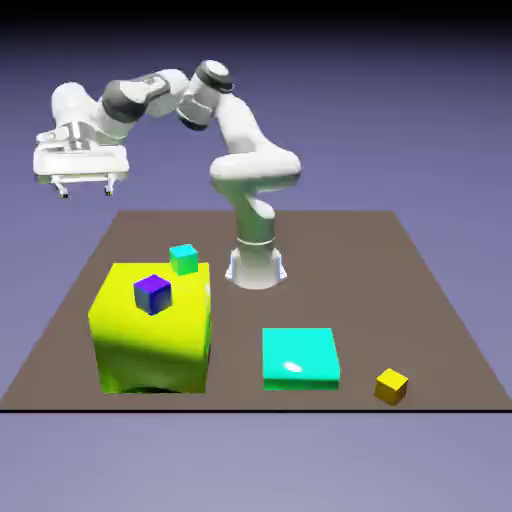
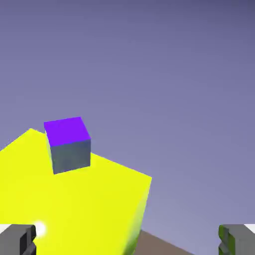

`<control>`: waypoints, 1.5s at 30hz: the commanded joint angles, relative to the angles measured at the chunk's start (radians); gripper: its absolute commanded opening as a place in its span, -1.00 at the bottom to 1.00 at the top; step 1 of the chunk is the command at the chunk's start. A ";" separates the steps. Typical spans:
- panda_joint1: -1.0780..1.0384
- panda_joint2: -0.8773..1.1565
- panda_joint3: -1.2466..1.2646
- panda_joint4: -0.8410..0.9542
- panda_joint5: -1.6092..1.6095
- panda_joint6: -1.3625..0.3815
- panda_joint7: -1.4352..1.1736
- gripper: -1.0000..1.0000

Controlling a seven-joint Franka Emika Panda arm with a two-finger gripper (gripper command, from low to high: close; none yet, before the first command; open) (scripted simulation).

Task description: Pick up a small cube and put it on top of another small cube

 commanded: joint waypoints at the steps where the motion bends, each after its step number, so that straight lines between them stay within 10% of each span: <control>1: 0.009 -0.016 -0.036 0.011 -0.007 -0.022 -0.034 0.00; 23: 0.195 -0.345 -0.765 0.146 -0.201 -0.280 -0.639 0.00; 24: 0.195 -0.345 -0.765 0.146 -0.201 -0.280 -0.639 -1.00; 29: 0.178 -0.307 -0.686 0.250 -0.099 -0.423 -0.634 -1.00; 45: 0.493 -0.195 -0.215 0.053 0.183 0.145 -0.126 -1.00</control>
